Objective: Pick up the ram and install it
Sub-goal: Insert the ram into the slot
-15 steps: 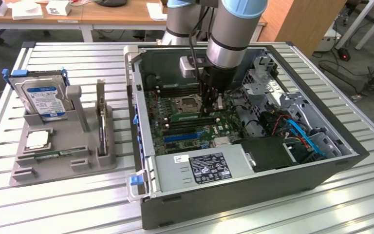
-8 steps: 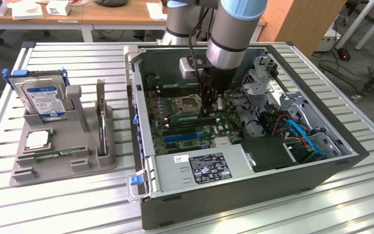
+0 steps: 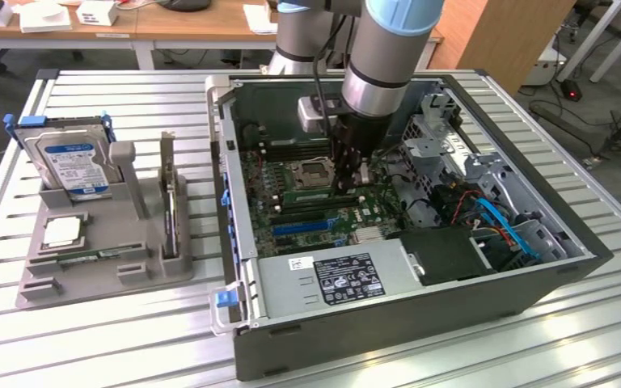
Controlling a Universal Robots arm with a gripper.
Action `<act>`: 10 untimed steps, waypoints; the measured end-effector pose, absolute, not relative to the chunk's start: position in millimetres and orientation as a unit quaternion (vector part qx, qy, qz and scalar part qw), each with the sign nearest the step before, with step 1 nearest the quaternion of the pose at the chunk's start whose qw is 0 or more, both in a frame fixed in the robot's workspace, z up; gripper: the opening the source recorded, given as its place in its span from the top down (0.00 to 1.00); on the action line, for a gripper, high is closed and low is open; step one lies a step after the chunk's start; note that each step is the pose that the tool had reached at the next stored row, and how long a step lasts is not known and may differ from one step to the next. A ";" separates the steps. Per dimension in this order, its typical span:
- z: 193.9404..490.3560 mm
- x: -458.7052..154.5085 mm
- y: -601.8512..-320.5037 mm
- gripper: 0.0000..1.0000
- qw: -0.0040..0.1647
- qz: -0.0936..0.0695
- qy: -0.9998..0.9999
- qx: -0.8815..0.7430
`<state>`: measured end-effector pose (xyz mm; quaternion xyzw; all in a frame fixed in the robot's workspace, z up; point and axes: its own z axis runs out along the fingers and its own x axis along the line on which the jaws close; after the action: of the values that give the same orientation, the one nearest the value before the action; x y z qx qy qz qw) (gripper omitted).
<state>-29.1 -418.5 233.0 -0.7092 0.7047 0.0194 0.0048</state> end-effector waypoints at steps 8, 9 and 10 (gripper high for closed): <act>231.1 -29.1 -418.6 0.89 0.005 0.019 0.705 -0.709; 230.8 -29.1 -418.6 0.89 0.005 0.019 0.705 -0.709; 230.1 -29.1 -418.5 0.89 0.005 0.019 0.705 -0.709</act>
<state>-29.1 -418.5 230.1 -0.7092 0.7047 0.0194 0.0050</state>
